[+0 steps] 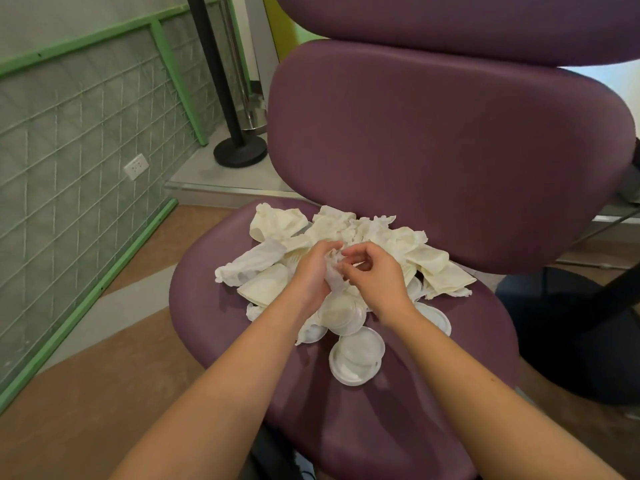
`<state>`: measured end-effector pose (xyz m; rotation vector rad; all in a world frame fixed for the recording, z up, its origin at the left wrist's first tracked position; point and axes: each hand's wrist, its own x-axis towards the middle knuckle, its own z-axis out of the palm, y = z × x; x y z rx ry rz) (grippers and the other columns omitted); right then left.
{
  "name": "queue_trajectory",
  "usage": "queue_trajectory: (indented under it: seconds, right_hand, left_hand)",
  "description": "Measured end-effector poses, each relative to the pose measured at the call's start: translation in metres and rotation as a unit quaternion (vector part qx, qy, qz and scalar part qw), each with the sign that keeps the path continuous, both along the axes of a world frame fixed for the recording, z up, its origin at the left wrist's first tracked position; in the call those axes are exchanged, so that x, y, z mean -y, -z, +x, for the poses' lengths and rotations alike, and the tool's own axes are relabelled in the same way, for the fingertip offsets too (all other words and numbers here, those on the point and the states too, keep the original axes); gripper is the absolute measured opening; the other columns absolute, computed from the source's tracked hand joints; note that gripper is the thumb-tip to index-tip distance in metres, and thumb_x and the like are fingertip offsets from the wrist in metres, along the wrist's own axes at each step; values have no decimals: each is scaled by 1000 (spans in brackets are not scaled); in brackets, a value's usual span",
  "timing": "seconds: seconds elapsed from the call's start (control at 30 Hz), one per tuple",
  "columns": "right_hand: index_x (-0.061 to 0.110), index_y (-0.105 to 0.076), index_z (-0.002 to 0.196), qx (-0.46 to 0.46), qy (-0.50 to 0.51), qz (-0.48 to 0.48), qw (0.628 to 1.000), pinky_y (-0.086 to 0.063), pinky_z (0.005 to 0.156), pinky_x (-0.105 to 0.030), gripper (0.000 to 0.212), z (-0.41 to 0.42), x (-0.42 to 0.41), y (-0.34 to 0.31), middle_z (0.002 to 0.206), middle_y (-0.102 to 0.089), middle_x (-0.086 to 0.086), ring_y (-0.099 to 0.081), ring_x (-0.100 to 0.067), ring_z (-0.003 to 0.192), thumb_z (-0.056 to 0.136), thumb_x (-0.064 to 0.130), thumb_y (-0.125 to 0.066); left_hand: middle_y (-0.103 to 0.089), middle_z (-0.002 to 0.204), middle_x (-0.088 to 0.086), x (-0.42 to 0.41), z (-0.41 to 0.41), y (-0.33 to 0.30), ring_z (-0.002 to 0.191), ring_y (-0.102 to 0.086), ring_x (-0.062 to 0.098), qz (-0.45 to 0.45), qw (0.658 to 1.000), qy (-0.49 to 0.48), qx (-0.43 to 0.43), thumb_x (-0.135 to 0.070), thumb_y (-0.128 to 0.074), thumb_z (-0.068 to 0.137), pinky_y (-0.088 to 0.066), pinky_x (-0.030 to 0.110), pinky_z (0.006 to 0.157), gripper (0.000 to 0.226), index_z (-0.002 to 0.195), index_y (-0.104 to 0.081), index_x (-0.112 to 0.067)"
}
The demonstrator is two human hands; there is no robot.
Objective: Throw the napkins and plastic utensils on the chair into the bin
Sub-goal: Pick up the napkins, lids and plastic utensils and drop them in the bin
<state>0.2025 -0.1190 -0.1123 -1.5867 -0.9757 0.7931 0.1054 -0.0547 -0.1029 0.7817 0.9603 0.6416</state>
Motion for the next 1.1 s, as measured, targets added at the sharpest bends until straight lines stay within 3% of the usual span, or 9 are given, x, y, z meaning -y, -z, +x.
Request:
queue_trajectory:
  seconds: [0.07, 0.2, 0.33, 0.4, 0.63, 0.77, 0.87, 1.03, 1.1]
  right_hand:
    - [20, -60, 104, 11, -24, -25, 999, -49, 65, -15, 31, -6, -3, 4, 95, -65, 3, -58, -5, 70, 78, 9, -74]
    - [20, -66, 93, 43, -19, -78, 996, -41, 61, -7, 13, -9, -2, 21, 82, -63, 11, -54, 0, 67, 82, 18, -73]
    - [20, -66, 87, -20, -21, -111, 993, -48, 62, -27, 4, -8, -5, 31, 72, -65, 3, -57, -9, 59, 87, 21, -71]
    - [19, -65, 86, -34, -3, -99, 994, -46, 57, -22, 5, -10, -8, 33, 69, -63, 2, -56, -9, 54, 88, 19, -70]
    - [24, -75, 90, 29, 18, -62, 997, -47, 69, -17, 8, -4, -25, 30, 85, -70, 9, -65, -4, 78, 87, 21, -68]
    - [25, -72, 102, 230, -3, -63, 971, -42, 82, -21, 29, 7, -40, 30, 106, -61, 7, -57, -6, 97, 86, 11, -53]
    - [31, -61, 125, 486, -24, -108, 867, -28, 91, -33, 48, 19, -50, 36, 121, -48, 1, -40, -23, 110, 80, 14, -54]
    - [29, -70, 106, 625, -66, -157, 762, -24, 85, -36, 23, 29, -54, 46, 117, -49, 3, -37, -25, 108, 88, 21, -58]
    - [29, -71, 103, 592, -42, -126, 795, -24, 85, -36, 17, 32, -53, 42, 112, -56, 6, -41, -23, 106, 92, 28, -57]
  left_hand:
    - [-66, 97, 9, 1, -1, 3, 79, -69, 18, -18, 1000, 3, 2, -18, -50, 93, -54, 24, 63, 16, 103, -61, -12]
    - [-59, 128, 17, -7, -7, 14, 116, -61, 34, -18, 999, -27, 29, -3, -46, 96, -50, 47, 96, 38, 132, -45, -15]
    - [-62, 121, 12, -8, -10, 33, 104, -62, 23, 72, 993, 11, -92, -23, -40, 105, -49, 39, 90, 30, 132, -49, -17]
    - [-67, 110, 7, -7, -12, 41, 97, -64, 22, 117, 980, 41, -159, -36, -41, 104, -51, 37, 86, 38, 130, -56, -13]
    - [-65, 125, 13, -10, -16, 46, 104, -69, 23, 11, 998, 58, -35, -40, -39, 104, -59, 35, 78, 45, 129, -55, -6]
    - [-56, 111, 10, -21, -16, 40, 77, -64, 13, 37, 995, -36, -84, -25, -44, 104, -53, 19, 57, 23, 123, -51, -14]
    - [-52, 109, 0, -29, -17, 40, 74, -52, 10, 58, 992, -45, -107, -20, -40, 104, -46, 20, 61, 19, 115, -56, -19]
    - [-53, 97, -6, -28, -16, 36, 75, -53, 11, 60, 990, -37, -124, -33, -53, 98, -46, 23, 67, 25, 117, -55, -18]
    - [-55, 109, -5, -26, -16, 35, 84, -56, 12, 67, 988, -23, -138, -42, -55, 95, -51, 24, 70, 27, 114, -56, -24]
